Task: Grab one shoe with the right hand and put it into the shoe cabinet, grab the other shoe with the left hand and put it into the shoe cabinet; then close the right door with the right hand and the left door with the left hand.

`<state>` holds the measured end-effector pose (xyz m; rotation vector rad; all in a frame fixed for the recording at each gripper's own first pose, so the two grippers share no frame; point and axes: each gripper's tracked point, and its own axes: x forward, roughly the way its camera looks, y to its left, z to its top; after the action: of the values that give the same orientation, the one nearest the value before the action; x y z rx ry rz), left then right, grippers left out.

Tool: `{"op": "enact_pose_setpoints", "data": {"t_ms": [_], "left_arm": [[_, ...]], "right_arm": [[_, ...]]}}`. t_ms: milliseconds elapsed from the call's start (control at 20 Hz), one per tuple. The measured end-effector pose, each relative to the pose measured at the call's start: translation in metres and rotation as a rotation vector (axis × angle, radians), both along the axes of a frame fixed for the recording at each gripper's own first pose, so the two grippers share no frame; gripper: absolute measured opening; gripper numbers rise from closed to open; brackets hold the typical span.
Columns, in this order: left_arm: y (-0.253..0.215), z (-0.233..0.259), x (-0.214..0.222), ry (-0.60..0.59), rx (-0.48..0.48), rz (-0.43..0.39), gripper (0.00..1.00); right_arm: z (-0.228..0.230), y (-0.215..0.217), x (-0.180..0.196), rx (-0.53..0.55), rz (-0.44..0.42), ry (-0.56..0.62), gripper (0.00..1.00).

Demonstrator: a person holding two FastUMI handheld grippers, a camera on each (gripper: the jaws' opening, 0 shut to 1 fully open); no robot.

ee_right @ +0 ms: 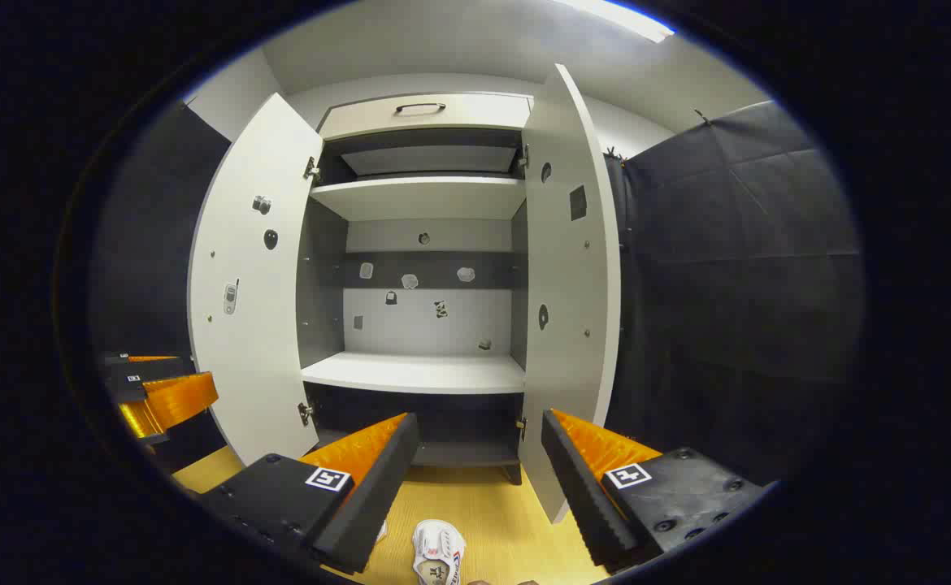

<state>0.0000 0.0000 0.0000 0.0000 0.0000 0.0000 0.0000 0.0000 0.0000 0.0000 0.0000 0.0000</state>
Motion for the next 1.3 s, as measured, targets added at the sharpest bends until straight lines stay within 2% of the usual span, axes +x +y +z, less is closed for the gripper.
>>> {"op": "enact_pose_setpoints", "data": {"t_ms": [350,550,750,1000,1300], "left_arm": [[-0.008,-0.016,0.017,0.061,-0.065,0.098,0.95],[-0.007,-0.02,0.027,0.077,-0.014,0.099,0.95],[-0.003,-0.017,0.036,0.071,-0.025,0.059,0.95],[0.006,-0.018,0.038,0.055,0.013,-0.01,0.95],[0.009,-0.026,0.033,0.056,0.008,-0.081,0.95]], "right_arm": [[-0.028,0.004,0.02,-0.003,0.136,0.082,0.98],[-0.027,0.012,0.029,-0.016,0.168,0.073,0.98],[-0.027,0.013,0.035,0.016,0.119,0.088,0.98],[-0.031,0.023,0.029,0.007,0.059,0.085,0.98],[-0.041,0.042,0.013,-0.009,0.054,0.104,0.98]]}}
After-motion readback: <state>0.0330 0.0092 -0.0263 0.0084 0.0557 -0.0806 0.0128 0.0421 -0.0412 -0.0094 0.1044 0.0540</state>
